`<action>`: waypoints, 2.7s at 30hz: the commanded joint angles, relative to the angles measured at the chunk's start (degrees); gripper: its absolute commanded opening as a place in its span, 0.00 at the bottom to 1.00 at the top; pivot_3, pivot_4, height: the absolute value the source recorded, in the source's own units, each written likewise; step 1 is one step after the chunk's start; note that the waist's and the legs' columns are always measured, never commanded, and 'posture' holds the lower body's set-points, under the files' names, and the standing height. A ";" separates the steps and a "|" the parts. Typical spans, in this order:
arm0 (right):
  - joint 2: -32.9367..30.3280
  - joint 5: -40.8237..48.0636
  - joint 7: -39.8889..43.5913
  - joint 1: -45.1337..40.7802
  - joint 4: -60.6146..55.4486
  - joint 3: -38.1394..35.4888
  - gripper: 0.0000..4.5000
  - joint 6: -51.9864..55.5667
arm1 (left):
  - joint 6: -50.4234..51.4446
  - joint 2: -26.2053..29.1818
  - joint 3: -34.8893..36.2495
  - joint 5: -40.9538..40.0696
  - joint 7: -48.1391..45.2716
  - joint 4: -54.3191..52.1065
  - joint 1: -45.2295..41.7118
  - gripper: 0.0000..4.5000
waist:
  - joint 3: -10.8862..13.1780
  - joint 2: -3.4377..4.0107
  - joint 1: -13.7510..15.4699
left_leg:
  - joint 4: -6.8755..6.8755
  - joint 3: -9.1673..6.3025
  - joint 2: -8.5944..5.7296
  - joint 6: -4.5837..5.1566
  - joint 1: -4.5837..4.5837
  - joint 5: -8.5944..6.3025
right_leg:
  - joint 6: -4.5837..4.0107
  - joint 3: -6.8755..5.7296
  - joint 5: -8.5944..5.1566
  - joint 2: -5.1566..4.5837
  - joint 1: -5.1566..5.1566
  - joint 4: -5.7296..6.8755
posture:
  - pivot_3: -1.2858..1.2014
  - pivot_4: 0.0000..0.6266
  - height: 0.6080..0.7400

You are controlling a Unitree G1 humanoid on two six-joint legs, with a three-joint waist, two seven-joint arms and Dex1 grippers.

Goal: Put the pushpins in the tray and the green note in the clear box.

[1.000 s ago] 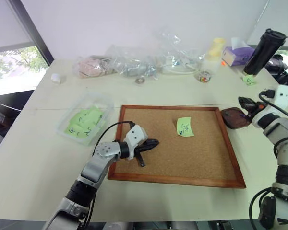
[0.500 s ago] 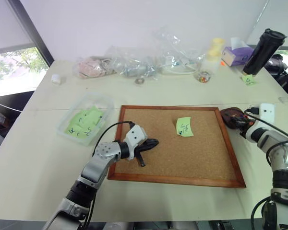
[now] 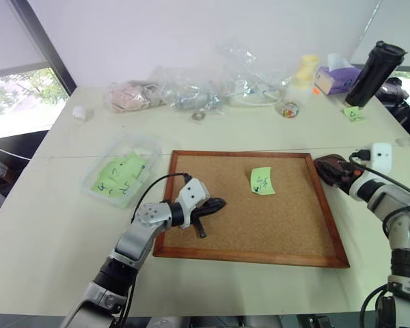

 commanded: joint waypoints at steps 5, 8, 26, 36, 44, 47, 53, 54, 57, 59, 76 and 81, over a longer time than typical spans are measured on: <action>-0.38 13.76 6.50 3.17 -23.18 2.43 0.76 9.00 | 2.08 0.84 -1.11 1.32 -0.18 3.52 1.32 0.00 | 0.03 -0.09 0.13 | 0.00 -0.06 0.04 0.01 0.00 -0.01 | 0.00 0.00 0.00 0.02 0.07 -0.09 | 0.52 0.24 1.00; 0.84 11.67 6.90 5.90 -27.05 9.03 0.76 7.72 | 2.00 0.90 -1.08 1.33 -0.27 3.59 1.22 0.00 | 0.05 -0.13 0.07 | -0.01 -0.09 0.04 0.04 0.06 -0.03 | 0.00 0.00 0.00 0.02 0.15 -0.14 | 0.52 0.24 1.00; 2.98 -2.69 6.89 5.94 -18.40 21.66 0.26 -3.28 | 2.38 1.34 -0.53 1.30 0.44 2.60 1.74 0.00 | 0.11 -0.22 0.02 | -0.06 -0.08 0.05 0.03 0.19 -0.03 | 0.00 -0.05 -0.01 0.05 0.19 -0.14 | 0.52 0.24 1.00; 3.85 -5.44 8.83 6.19 -14.71 23.49 0.26 -5.88 | 2.53 1.55 -0.46 1.20 0.55 1.79 2.33 0.00 | 0.13 -0.25 -0.03 | -0.11 -0.08 0.05 0.03 0.22 -0.03 | 0.00 -0.05 -0.01 0.05 0.20 -0.14 | 0.52 0.24 1.00; 3.94 -7.99 10.03 7.43 -13.57 24.90 0.26 -7.60 | 2.64 1.84 -0.45 1.17 0.57 1.40 2.52 0.00 | 0.15 -0.29 -0.05 | -0.16 -0.08 0.06 0.03 0.26 -0.03 | 0.00 -0.05 -0.01 0.05 0.21 -0.15 | 0.52 0.24 1.00; 3.98 -9.14 10.10 7.50 -12.93 25.53 0.26 -8.19 | 2.62 1.74 -0.42 1.16 0.61 1.55 2.30 0.00 | 0.18 -0.34 -0.04 | -0.21 -0.07 0.07 0.03 0.39 -0.03 | 0.00 -0.05 -0.01 0.05 0.30 -0.17 | 0.52 0.24 1.00; 4.88 -10.00 9.91 6.93 -12.17 25.50 0.02 -9.29 | 2.61 1.78 -0.47 1.19 0.56 1.64 2.26 0.00 | 0.18 -0.35 -0.07 | -0.31 -0.07 0.12 0.03 0.54 -0.04 | 0.00 -0.05 -0.02 0.09 0.47 -0.38 | 0.52 0.24 1.00; 5.11 -10.10 9.81 6.82 -12.25 25.49 0.02 -9.35 | 2.58 1.79 -0.48 1.21 0.54 1.68 2.27 0.00 | 0.19 -0.36 -0.07 | -0.32 -0.06 0.12 0.03 0.54 -0.03 | 0.00 -0.05 -0.02 0.09 0.48 -0.39 | 0.52 0.24 1.00; 5.55 -10.03 9.59 6.57 -12.88 25.16 0.02 -9.32 | 2.61 1.82 -0.51 1.25 0.53 1.68 2.30 0.00 | 0.19 -0.37 -0.10 | -0.32 -0.06 0.16 0.03 0.55 -0.03 | 0.00 -0.05 -0.02 0.10 0.50 -0.44 | 0.52 0.24 1.00; 5.58 -9.67 9.62 6.43 -13.61 24.60 0.02 -9.10 | 2.60 1.75 -0.59 1.29 0.58 1.77 2.31 0.00 | 0.19 -0.37 -0.12 | -0.34 -0.05 0.18 0.03 0.56 -0.03 | 0.00 -0.05 -0.02 0.11 0.51 -0.47 | 0.52 0.24 1.00; 1.56 6.90 7.64 4.49 -24.55 6.23 0.02 3.66 | 2.35 0.86 -1.18 1.40 0.60 2.54 2.85 0.00 | 0.14 -0.47 0.19 | -0.88 -0.05 0.25 -0.01 0.62 -0.01 | 0.00 -0.05 -0.01 0.10 0.54 -0.91 | 0.52 0.24 1.00; -2.31 8.80 12.90 9.84 -31.42 10.21 0.02 5.05 | 7.72 0.75 2.44 -4.03 -0.97 -1.02 1.54 0.00 | 0.16 -0.48 0.09 | -0.88 -0.05 0.25 0.00 0.61 -0.01 | 0.00 -0.05 -0.01 0.09 0.56 -0.93 | 0.52 0.24 1.00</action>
